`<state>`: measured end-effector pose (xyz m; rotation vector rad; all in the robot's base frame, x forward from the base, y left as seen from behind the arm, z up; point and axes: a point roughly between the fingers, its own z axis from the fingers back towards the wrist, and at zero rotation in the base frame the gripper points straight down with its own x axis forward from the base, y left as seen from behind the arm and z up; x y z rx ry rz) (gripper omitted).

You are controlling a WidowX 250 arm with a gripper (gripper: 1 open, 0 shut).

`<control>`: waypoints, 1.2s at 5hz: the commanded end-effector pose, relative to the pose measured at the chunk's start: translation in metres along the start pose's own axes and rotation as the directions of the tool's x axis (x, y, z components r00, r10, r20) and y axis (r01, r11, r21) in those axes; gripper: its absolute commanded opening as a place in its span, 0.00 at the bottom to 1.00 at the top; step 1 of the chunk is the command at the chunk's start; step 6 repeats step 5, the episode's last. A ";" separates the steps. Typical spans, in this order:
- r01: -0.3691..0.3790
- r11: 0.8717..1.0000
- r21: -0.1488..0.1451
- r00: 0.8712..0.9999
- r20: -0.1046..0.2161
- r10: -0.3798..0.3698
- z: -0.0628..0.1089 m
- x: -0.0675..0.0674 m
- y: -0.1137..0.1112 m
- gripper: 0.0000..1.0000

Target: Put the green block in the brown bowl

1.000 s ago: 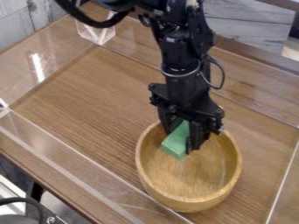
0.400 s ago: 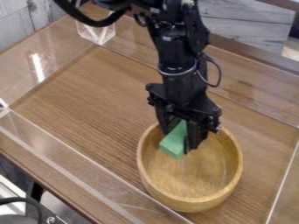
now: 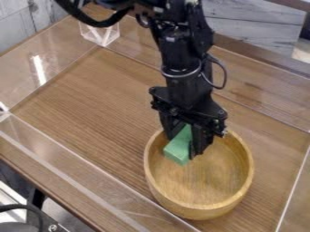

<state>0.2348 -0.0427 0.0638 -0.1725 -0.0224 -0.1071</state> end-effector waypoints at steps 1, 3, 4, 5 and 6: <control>-0.012 1.000 -0.005 1.000 0.026 0.012 0.008 0.006 0.003 0.00; -0.018 1.000 -0.015 1.000 0.019 0.019 0.008 0.006 0.006 0.00; -0.021 1.000 -0.019 1.000 0.017 0.022 0.008 0.006 0.007 0.00; -0.025 0.999 -0.023 1.000 0.016 0.025 0.008 0.007 0.009 0.00; -0.025 0.999 -0.023 1.000 0.016 0.025 0.008 0.007 0.009 0.00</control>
